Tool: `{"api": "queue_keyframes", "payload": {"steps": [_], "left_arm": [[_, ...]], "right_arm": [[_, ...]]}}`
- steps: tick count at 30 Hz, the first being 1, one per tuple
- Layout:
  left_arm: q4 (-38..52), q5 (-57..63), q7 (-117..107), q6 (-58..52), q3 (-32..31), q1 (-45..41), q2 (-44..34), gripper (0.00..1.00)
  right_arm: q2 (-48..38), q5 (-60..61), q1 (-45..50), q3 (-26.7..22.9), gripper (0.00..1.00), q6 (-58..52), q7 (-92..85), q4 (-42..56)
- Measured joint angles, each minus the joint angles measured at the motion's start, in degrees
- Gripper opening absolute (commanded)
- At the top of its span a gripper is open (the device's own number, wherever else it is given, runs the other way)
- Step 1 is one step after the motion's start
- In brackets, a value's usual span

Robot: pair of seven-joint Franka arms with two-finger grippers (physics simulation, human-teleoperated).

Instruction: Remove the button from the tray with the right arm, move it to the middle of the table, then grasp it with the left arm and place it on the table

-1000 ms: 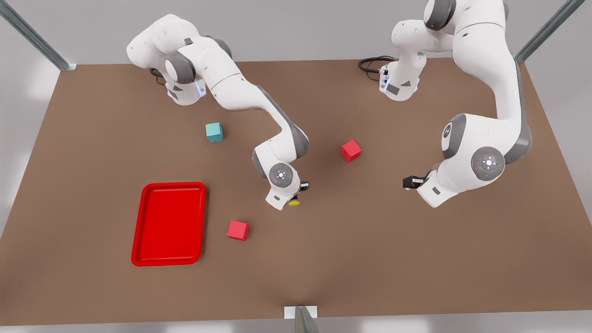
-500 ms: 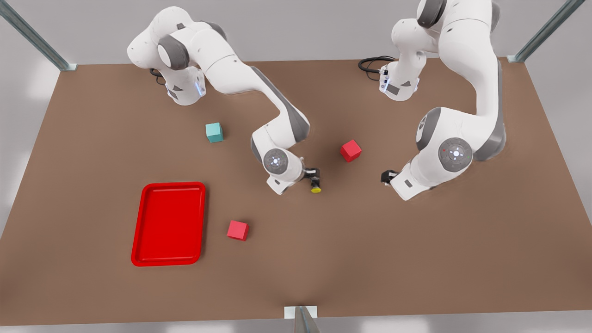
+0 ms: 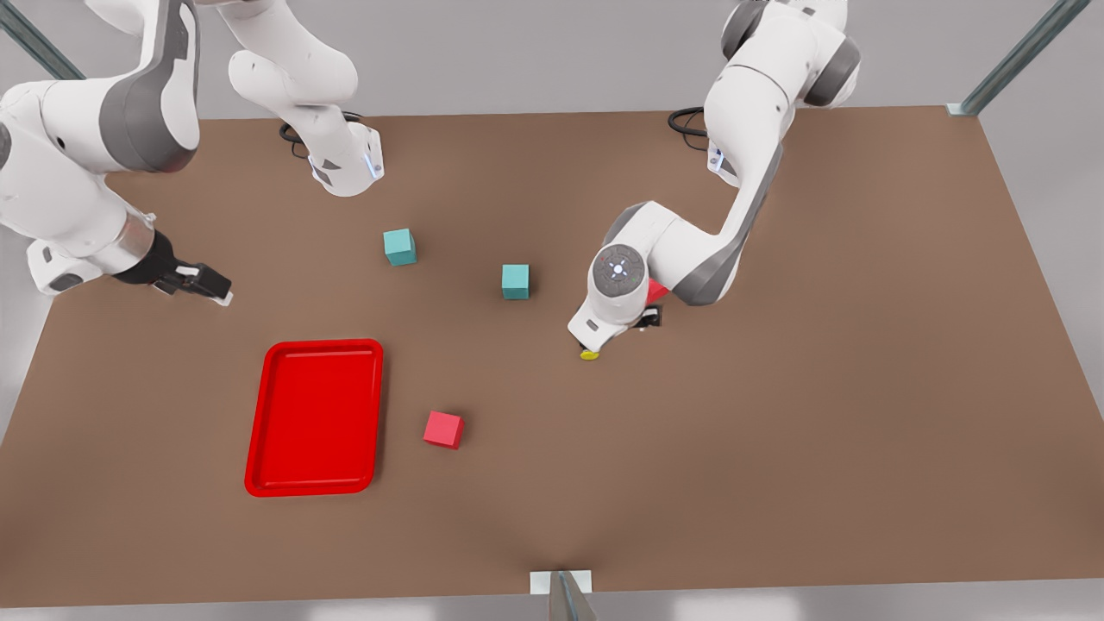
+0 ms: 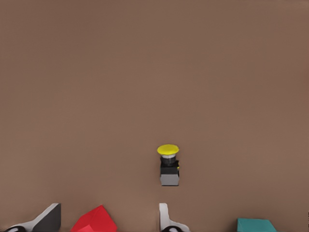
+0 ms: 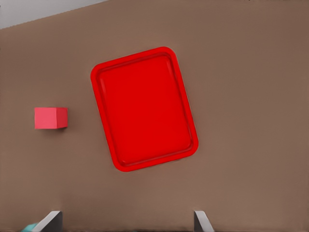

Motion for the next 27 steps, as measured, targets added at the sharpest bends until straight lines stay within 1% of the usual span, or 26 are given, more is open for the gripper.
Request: {"api": "queue_keyframes", "payload": {"steps": [4, 6, 10, 14, 18, 23, 27], "left_arm": [[-1.3, 0.6, -6.6, 6.2, -0.4, -1.0, 1.6, 1.00], [-4.3, 1.3, -9.0, 9.0, -0.5, -1.5, 1.8, 1.00], [-8.6, 2.0, -12.2, 11.5, -0.9, -1.9, 1.9, 1.00], [-8.9, 2.1, -14.5, 13.2, -2.4, -1.7, 2.7, 1.00], [-9.4, 1.8, -13.7, 15.8, -3.5, -1.4, 3.6, 1.00], [-10.0, 3.8, -11.3, 19.0, -3.6, -1.6, 7.1, 1.00], [-13.4, 4.5, -9.8, 22.7, -3.6, -1.3, 7.3, 1.00]], "right_arm": [[0.7, -1.1, 1.6, 0.8, 1.00, -3.3, -3.6, 0.9], [1.4, -2.1, 1.5, 0.9, 1.00, -4.1, -5.2, 2.0], [1.8, -3.2, -0.5, 0.6, 1.00, -4.7, -8.0, 2.5], [1.4, -3.6, -3.7, 0.8, 1.00, -4.0, -10.2, 1.9], [0.9, -3.8, -3.8, 1.3, 1.00, -3.8, -11.9, 1.8], [0.8, -3.8, -1.5, 2.0, 1.00, -3.6, -13.6, 1.8], [1.0, -3.8, -0.5, 2.0, 1.00, -3.4, -14.7, 1.7]]}}
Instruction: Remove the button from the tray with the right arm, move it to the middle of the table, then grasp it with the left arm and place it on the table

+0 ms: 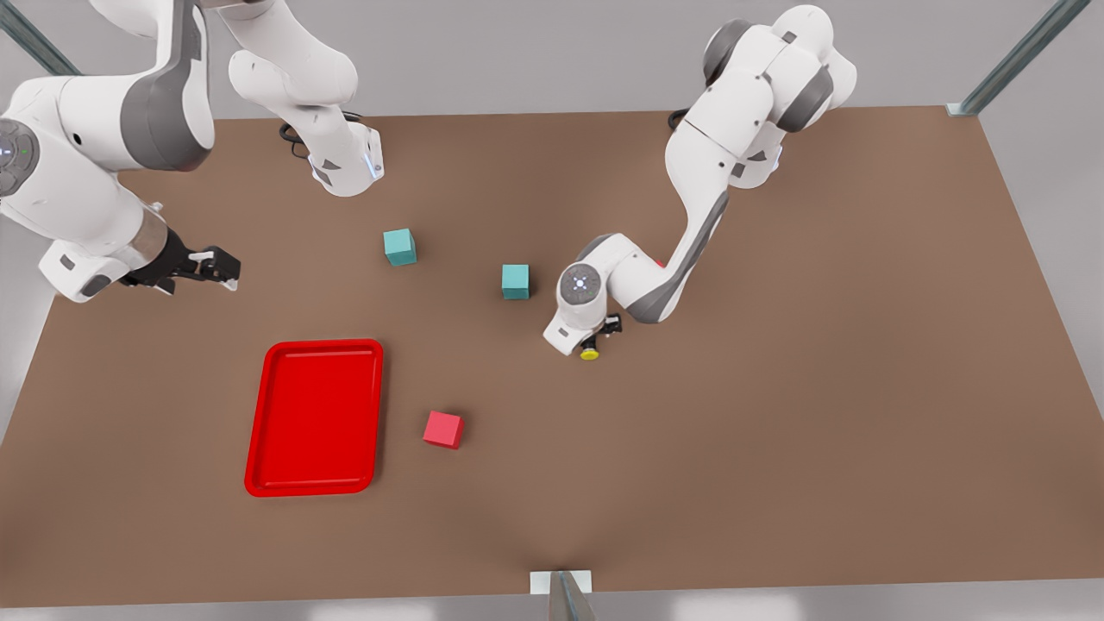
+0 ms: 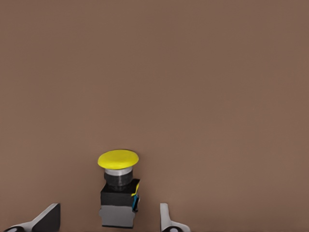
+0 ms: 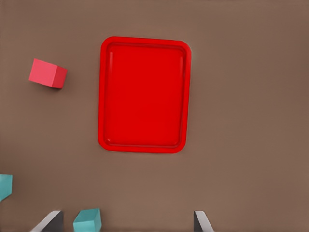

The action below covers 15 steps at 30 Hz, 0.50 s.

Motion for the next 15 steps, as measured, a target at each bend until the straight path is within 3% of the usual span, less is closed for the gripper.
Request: {"api": "queue_keyframes", "payload": {"steps": [15], "left_arm": [[-4.0, 0.3, 1.9, 4.9, -0.1, 0.9, 0.1, 1.00]], "right_arm": [[1.2, -0.8, -1.3, 0.1, 1.00, 1.3, -2.4, 0.7]]}}
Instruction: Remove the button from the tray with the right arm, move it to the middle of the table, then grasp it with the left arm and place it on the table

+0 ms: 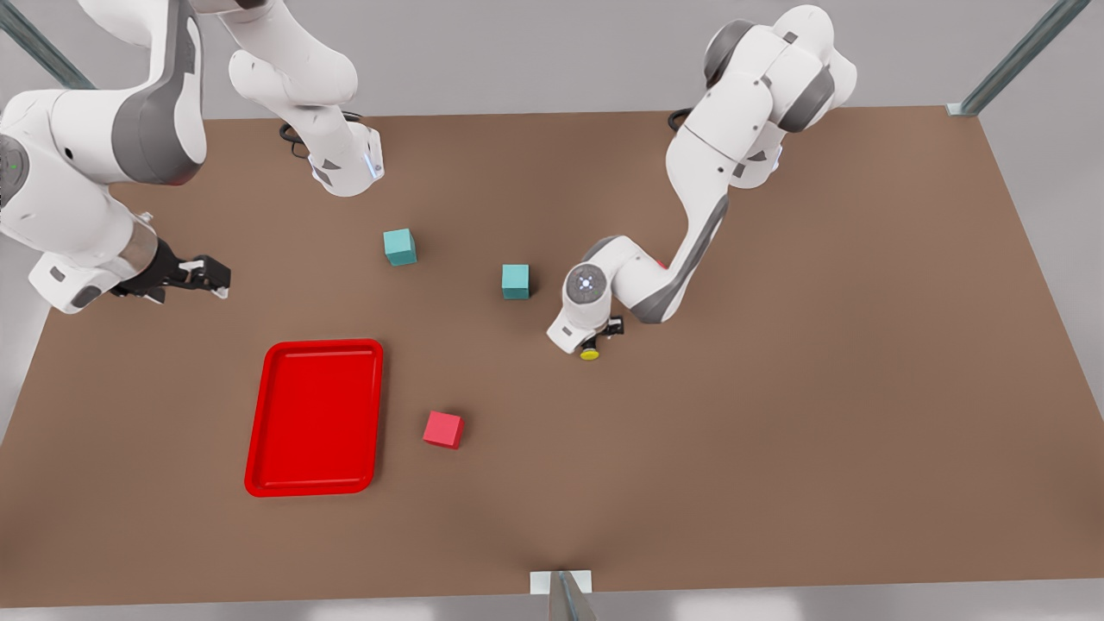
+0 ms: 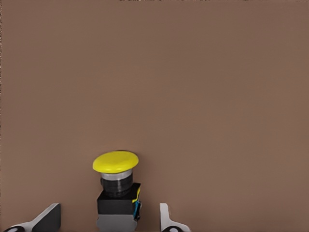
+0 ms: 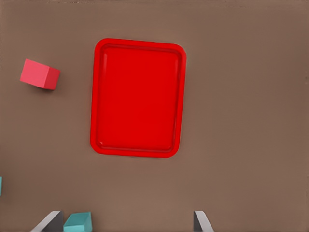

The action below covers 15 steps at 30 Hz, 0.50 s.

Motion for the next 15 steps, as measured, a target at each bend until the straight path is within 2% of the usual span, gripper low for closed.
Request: {"api": "queue_keyframes", "payload": {"steps": [15], "left_arm": [[-2.0, -0.5, 0.6, 5.3, 0.0, 0.0, 0.4, 1.00]], "right_arm": [[0.7, 0.4, -0.7, -0.1, 1.00, 0.5, 0.7, 1.3]]}}
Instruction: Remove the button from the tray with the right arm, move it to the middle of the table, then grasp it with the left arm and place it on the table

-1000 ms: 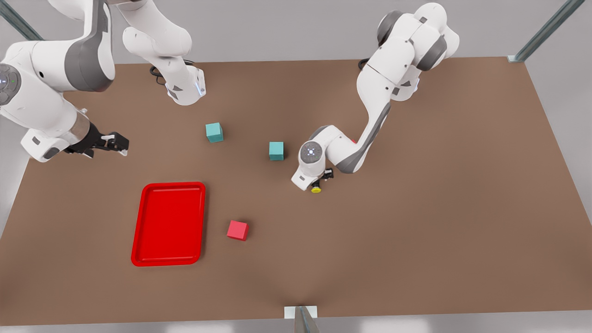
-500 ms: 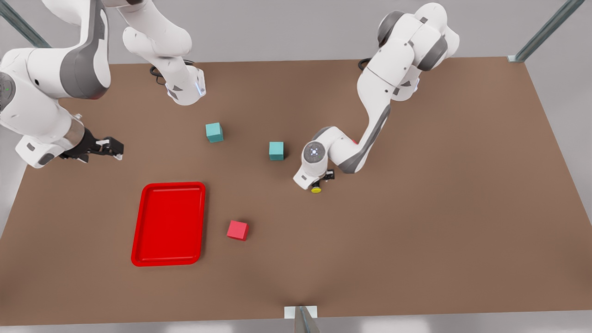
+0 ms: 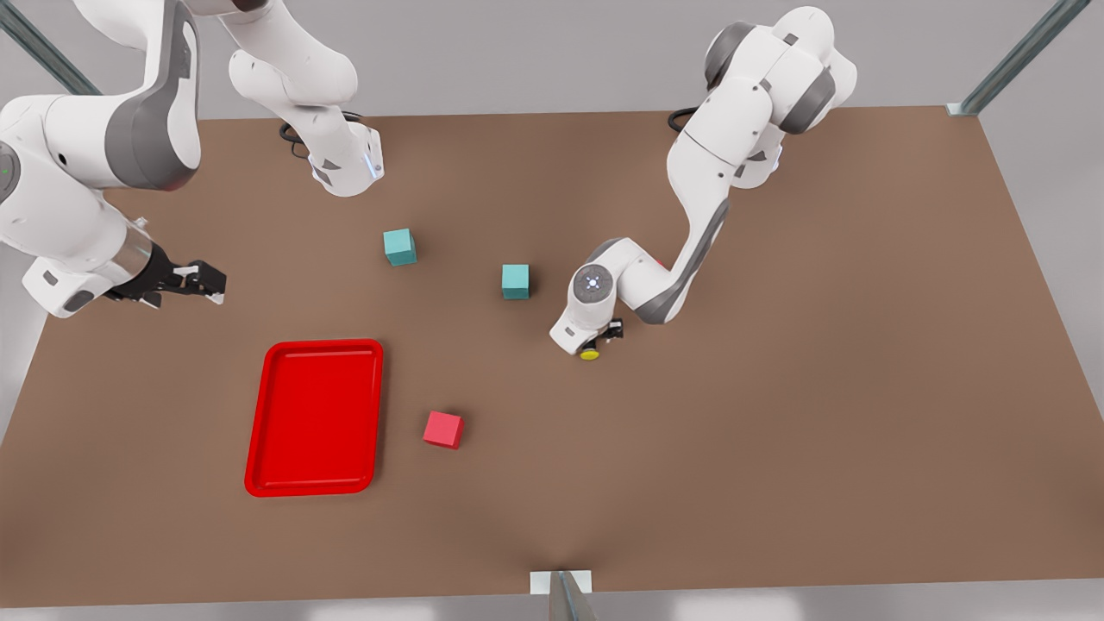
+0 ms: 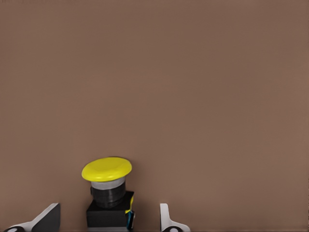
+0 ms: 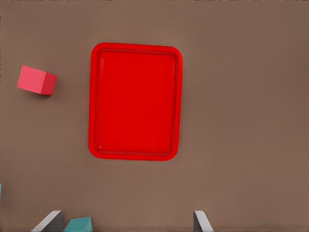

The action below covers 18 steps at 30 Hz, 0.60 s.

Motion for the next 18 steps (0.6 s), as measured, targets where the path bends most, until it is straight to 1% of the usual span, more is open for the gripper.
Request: {"api": "queue_keyframes", "payload": {"steps": [3, 9, 10, 14, 15, 16, 18], "left_arm": [[-0.2, 0.0, 0.0, 0.2, 0.0, -0.1, 0.1, 1.00], [-0.4, 0.0, 0.0, 0.3, 0.0, -0.1, 0.3, 0.99], [-0.4, 0.0, 0.0, 0.3, 0.0, -0.1, 0.4, 0.96], [-0.4, 0.0, -0.1, 0.2, 0.0, 0.0, 0.4, 0.58], [-0.4, 0.0, -0.1, 0.1, 0.0, 0.1, 0.4, 0.47], [-0.4, 0.1, -0.3, 0.0, 0.0, 0.1, 0.3, 0.40], [-0.3, 0.3, -0.6, -0.3, 0.0, 0.1, 0.0, 0.39]], "right_arm": [[0.0, 0.0, 0.8, 0.1, 1.00, 0.0, 0.2, 2.6], [1.6, -0.1, 0.5, 0.0, 1.00, 1.3, 0.5, 3.4], [1.7, -0.1, 0.5, 0.0, 1.00, 1.4, 0.5, 3.4], [1.9, 0.0, 0.7, 0.1, 1.00, 1.8, 1.0, 3.4], [1.9, 0.0, 0.8, 0.1, 1.00, 1.8, 1.1, 3.4], [1.9, 0.0, 0.8, 0.1, 1.00, 1.9, 1.2, 3.4], [1.9, 0.0, 0.8, 0.1, 1.00, 2.0, 1.4, 3.4]]}}
